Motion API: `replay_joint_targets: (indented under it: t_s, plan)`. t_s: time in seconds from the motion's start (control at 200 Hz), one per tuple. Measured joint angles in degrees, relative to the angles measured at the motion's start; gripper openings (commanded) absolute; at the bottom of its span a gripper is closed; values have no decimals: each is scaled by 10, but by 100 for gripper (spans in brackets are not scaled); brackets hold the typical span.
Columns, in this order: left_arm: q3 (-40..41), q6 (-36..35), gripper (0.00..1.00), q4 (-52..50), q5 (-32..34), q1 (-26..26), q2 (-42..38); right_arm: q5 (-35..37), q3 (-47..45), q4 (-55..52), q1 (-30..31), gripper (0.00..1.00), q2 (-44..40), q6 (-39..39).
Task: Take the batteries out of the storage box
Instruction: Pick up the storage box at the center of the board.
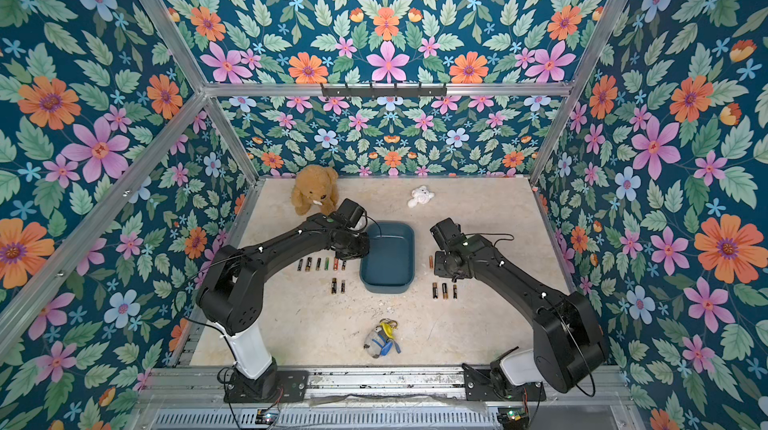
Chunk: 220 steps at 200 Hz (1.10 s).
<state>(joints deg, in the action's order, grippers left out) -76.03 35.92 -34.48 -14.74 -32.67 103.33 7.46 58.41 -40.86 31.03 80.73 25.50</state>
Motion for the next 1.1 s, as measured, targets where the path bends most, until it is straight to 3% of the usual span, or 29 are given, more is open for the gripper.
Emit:
replay_joint_targets:
  t_s: [0.27,0.55,0.7,0.835,1.1]
  plan:
    - [-54,5,0,-55,-135,35,12,0,16,-1,-6,26,-7,4]
    - [-61,-6,0,-116,-205,42,13,0,18,-1,-7,26,-23,14]
    - [-78,-24,0,-161,-172,48,10,0,18,0,-7,26,-21,16]
    - [-75,-31,0,-189,-101,42,0,-1,25,0,-7,26,-13,16]
    - [-28,-15,0,-167,9,22,-28,-2,50,0,-7,26,5,13]
